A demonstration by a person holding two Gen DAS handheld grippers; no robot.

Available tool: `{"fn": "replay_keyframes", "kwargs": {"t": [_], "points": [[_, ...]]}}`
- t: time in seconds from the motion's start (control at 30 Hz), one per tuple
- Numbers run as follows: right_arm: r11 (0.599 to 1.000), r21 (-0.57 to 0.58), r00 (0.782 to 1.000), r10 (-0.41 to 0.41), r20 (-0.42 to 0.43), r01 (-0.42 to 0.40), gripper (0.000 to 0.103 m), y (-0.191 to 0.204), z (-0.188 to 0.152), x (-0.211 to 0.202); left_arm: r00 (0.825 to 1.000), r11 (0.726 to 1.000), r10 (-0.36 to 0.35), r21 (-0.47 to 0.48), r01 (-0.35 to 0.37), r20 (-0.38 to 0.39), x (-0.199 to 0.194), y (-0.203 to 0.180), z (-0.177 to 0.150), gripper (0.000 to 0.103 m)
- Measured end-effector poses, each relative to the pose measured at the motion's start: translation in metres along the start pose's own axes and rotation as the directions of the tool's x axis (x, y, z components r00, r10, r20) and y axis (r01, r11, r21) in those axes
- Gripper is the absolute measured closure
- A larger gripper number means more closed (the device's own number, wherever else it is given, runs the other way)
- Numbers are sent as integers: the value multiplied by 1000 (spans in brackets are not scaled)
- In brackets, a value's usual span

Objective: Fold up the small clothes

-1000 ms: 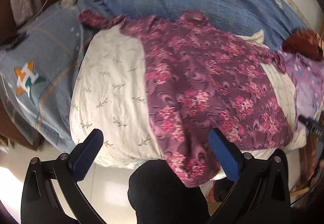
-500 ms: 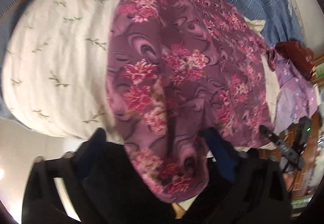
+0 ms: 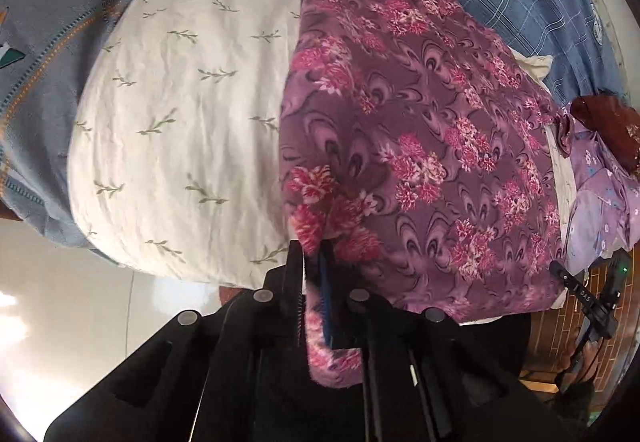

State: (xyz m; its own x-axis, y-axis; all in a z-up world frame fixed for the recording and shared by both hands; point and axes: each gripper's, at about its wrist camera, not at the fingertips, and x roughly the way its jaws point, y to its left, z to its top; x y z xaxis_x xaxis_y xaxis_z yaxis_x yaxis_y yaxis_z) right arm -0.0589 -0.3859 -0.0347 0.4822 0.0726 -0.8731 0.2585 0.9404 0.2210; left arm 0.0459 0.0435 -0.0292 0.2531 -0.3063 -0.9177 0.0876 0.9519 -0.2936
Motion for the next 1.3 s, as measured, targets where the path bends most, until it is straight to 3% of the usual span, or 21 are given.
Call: {"fn": "replay_keyframes", "kwargs": {"t": [0.07, 0.17, 0.23, 0.3, 0.5, 0.63, 0.67, 0.7, 0.73, 0.83, 0.9, 0.93, 0.97, 1.03, 1.07, 1.2, 1.3], "points": [[999, -16, 999, -35, -23, 34, 92, 3, 0, 4, 1000, 1000, -7, 24, 6, 12, -8, 4, 1, 92], [997, -20, 998, -68, 12, 68, 75, 1, 7, -8, 998, 999, -2, 43, -1, 63, -26, 6, 9, 77], [999, 10, 996, -51, 74, 50, 56, -4, 19, -25, 995, 998, 0, 60, -6, 103, -31, 3, 21, 46], [999, 42, 993, -19, 116, 14, 48, -3, 38, -30, 992, 998, -9, 66, 0, 129, -29, 0, 34, 39], [997, 7, 988, 70, 138, -72, 42, 41, 96, 11, 996, 994, -82, -63, 85, 38, 25, 1, 76, 39], [1000, 16, 995, 7, 95, -9, 45, 58, 136, 59, 997, 998, -45, -33, 47, 57, 33, -14, 87, 39], [1000, 17, 997, 6, 77, -8, 57, 59, 140, 67, 997, 999, -39, -17, 41, 70, 30, -17, 90, 40], [999, 7, 998, 32, 56, -33, 100, 62, 145, 75, 996, 999, -37, -6, 38, 83, 28, -19, 92, 45], [998, -5, 997, 62, 47, -62, 97, 66, 151, 75, 995, 1000, -27, 10, 26, 101, 25, -21, 95, 50], [1000, -3, 981, 27, 190, -27, 97, 61, 162, 51, 991, 996, 68, 56, -75, 112, 34, -28, 105, 55], [997, 29, 989, -70, 131, 67, 97, 49, 171, 73, 994, 995, 88, 45, -91, 68, 49, -26, 112, 57], [995, 22, 990, -101, 96, 100, 96, 47, 171, 85, 995, 996, 82, 30, -84, 51, 52, -23, 115, 56], [995, 11, 989, -98, 114, 97, 96, 47, 169, 84, 996, 997, 70, 25, -72, 60, 49, -22, 116, 57], [994, 12, 984, -111, 141, 111, 84, 52, 166, 69, 996, 1000, 5, 20, -7, 85, 31, -16, 112, 56], [993, 17, 978, -122, 172, 121, 82, 54, 162, 56, 995, 1000, -23, 19, 22, 94, 22, -10, 107, 56], [1000, -20, 975, -11, 220, 16, 62, 62, 140, 17, 990, 993, -119, 25, 117, 75, -3, 16, 69, 37], [996, -83, 981, 50, 189, -35, 60, 81, 115, 4, 989, 988, -150, -32, 150, 15, 4, 33, 32, 37]]}}
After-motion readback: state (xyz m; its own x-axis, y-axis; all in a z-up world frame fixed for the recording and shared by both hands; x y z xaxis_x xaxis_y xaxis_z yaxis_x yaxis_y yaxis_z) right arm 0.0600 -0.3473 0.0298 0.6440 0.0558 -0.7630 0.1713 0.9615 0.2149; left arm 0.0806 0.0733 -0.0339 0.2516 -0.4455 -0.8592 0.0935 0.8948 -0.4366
